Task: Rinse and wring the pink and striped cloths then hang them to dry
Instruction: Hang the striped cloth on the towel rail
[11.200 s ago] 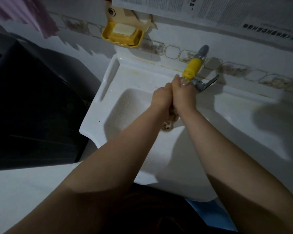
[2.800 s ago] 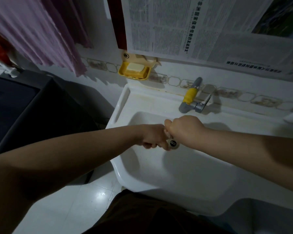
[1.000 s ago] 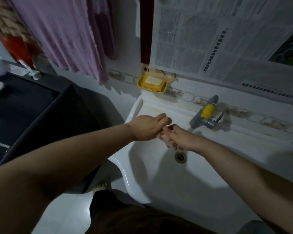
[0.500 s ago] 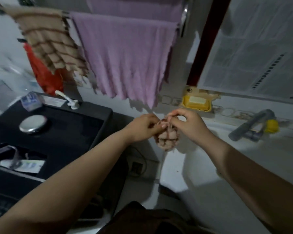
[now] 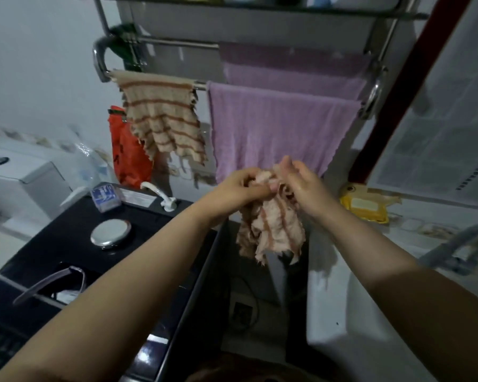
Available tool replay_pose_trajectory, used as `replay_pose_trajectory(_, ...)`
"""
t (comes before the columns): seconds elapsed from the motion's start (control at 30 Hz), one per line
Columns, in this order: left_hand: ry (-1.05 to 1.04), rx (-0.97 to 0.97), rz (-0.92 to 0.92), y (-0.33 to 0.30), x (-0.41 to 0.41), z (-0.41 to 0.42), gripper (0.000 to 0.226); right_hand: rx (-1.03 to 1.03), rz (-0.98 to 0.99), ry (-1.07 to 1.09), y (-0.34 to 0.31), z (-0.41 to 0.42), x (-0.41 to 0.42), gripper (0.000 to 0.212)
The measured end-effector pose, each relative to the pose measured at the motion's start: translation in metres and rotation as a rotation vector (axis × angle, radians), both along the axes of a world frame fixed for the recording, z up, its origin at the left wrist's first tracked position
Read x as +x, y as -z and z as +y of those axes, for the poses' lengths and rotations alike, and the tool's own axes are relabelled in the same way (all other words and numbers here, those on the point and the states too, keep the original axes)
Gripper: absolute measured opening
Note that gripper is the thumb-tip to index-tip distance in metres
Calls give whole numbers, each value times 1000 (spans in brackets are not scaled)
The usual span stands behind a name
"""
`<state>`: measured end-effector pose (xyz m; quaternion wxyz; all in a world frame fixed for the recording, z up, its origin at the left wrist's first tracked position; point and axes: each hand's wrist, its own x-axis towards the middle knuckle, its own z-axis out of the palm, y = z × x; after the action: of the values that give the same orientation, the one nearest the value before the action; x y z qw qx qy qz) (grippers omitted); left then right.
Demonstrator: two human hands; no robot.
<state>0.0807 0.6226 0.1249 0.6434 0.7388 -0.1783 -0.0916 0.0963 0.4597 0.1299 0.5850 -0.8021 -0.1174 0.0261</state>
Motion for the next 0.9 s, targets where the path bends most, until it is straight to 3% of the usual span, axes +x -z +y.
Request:
replay_pose_trajectory(0.07,-82,-99,41,-13,6,5,6,-32,159,-228,-1,3,2,64)
replay_pose_trajectory(0.13,-185,-143,62,-25,16,13,9,-175,264,-406,-1,3,2,43)
replay_pose_trajectory(0.23,-325,44,-28,-36,32,34,12,-238,249,-342,-1,-1,11,12)
replay_pose_trajectory(0.33,-145,177,-3,-40,40,60,17,-168,243,-290,-24,-9,24,10)
replay_pose_trajectory(0.37,-84,206,41,-39,42,69,22,-230,227,-298,-35,-11,26,9)
replay_pose_trajectory(0.43,-20,297,79,-41,46,86,27,-559,109,-349,-59,-13,27,12)
replay_pose_trajectory(0.5,-10,414,33,-46,50,99,22,-851,0,-386,-74,-13,31,23)
replay_pose_trajectory(0.53,-58,416,-19,-50,48,99,16,-897,-15,-370,-79,-12,31,27)
replay_pose_trajectory(0.6,-372,269,-243,-49,41,86,10,-739,-109,-230,-80,-6,27,24)
replay_pose_trajectory(0.67,-745,35,-534,-33,34,70,13,-363,-402,22,-67,5,18,10)
replay_pose_trajectory(0.7,-798,44,-604,-21,33,65,16,-209,-539,114,-57,12,12,5)
replay_pose_trajectory(0.73,-749,198,-593,-8,35,59,20,-182,-590,154,-48,19,7,9)
replay_pose_trajectory(0.77,-587,450,-480,4,41,59,23,-282,-533,116,-41,25,4,17)
replay_pose_trajectory(0.83,-186,944,-179,8,47,67,29,-798,-178,-127,-27,32,11,26)
replay_pose_trajectory(0.9,-89,1132,-23,-4,46,78,26,-1174,30,-280,-19,29,19,33)
